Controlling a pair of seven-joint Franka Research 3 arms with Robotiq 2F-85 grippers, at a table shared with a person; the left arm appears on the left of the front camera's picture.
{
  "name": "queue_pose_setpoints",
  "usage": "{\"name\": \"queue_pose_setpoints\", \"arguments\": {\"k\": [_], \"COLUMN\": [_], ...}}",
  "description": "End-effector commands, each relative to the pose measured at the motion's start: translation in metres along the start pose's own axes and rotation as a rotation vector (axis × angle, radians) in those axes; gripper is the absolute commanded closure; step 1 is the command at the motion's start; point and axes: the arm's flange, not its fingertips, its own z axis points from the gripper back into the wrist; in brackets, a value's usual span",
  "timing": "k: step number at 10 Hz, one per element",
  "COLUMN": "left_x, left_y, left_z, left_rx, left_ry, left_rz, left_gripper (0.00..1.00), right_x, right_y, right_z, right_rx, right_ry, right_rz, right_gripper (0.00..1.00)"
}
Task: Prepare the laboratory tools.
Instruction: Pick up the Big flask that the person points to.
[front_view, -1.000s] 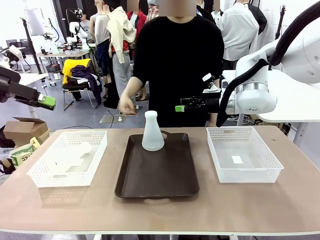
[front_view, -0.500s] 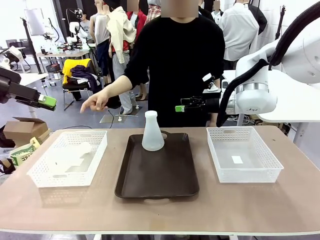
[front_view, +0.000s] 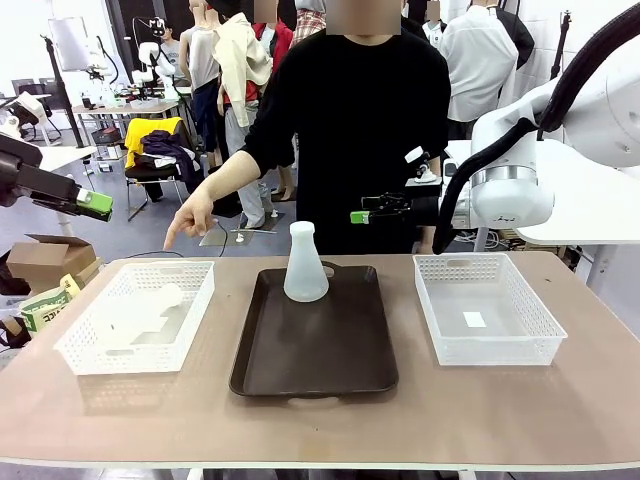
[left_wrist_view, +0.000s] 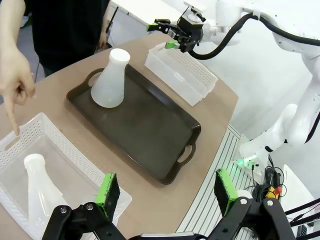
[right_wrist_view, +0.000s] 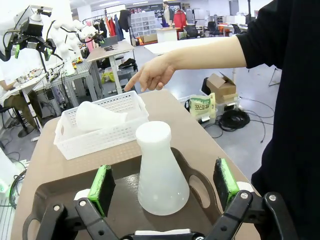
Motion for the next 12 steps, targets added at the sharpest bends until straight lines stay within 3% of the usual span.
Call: {"name": "queue_pose_setpoints", "arguments": {"k": [1,2,5,7,10,12], "left_x": [0.002,0.000,0.032,0.066,0.085,0.077], "left_y": [0.000,0.000,0.000,0.024,0.050,0.068], "left_z": [0.002,0.000,-0.014,-0.048,-0.102,-0.134], "left_rx": [-0.001,0.000,0.234,0.447,0.612,0.678], "left_ry": [0.013,0.000,-0.027,0.093,0.316,0.463], "left_rz": [0.003,0.000,-0.060,-0.129,-0.280,-0.320], "left_gripper": [0.00,0.00,0.00,0.00,0.00,0.00], "right_x": [0.001,0.001,0.001,0.001,0.001,0.001], "right_y": [-0.002,-0.002,-0.002,-0.002,-0.002,-0.002], "right_z": [-0.002,-0.002,-0.002,-0.002,-0.002,-0.002], "right_rx": [0.004,0.004,0.004,0.004,0.004,0.004], "right_ry": [0.013,0.013,0.013,0.013,0.013,0.013], "right_rz": [-0.010,-0.010,-0.010,-0.010,-0.010,-0.010], "right_gripper": [0.00,0.00,0.00,0.00,0.00,0.00]}}
